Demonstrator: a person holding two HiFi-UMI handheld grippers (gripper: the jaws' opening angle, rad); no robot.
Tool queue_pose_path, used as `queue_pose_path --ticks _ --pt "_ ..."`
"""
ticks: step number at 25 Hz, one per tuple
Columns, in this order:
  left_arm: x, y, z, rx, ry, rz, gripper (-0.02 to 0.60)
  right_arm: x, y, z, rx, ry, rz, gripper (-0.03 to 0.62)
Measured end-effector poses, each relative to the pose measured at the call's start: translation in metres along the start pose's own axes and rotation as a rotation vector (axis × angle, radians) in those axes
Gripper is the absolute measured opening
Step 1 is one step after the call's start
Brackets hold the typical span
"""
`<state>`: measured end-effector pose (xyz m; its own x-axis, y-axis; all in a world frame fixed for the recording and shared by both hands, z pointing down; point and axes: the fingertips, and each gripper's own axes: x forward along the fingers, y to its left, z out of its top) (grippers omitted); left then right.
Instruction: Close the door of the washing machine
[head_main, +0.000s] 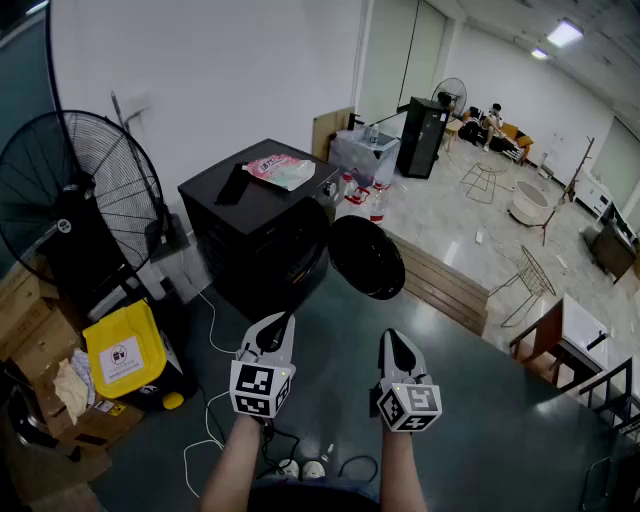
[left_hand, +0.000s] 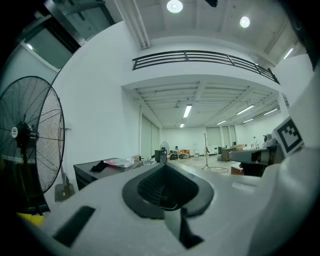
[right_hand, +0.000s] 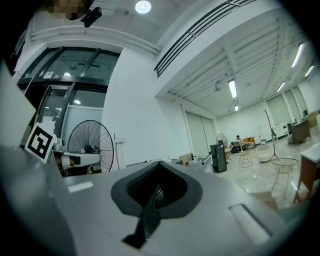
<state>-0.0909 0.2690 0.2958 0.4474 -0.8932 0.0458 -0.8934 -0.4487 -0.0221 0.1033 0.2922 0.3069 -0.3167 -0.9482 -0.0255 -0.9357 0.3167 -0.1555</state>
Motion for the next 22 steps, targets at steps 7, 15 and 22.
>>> queue_pose_path --ticks 7,15,22 --pt "-0.0008 -0.0021 -0.0024 0.000 0.009 -0.002 0.008 -0.0010 0.0009 0.0013 0.006 -0.006 0.002 0.011" --pt "-0.0001 -0.0018 -0.0063 -0.004 0.016 -0.005 0.008 -0.0013 0.0009 -0.0005 0.015 -0.003 -0.001 0.011" --pt "0.0016 -0.0019 -0.0096 -0.009 0.026 -0.013 0.008 0.0010 0.0055 -0.0037 0.004 0.002 0.007 0.012"
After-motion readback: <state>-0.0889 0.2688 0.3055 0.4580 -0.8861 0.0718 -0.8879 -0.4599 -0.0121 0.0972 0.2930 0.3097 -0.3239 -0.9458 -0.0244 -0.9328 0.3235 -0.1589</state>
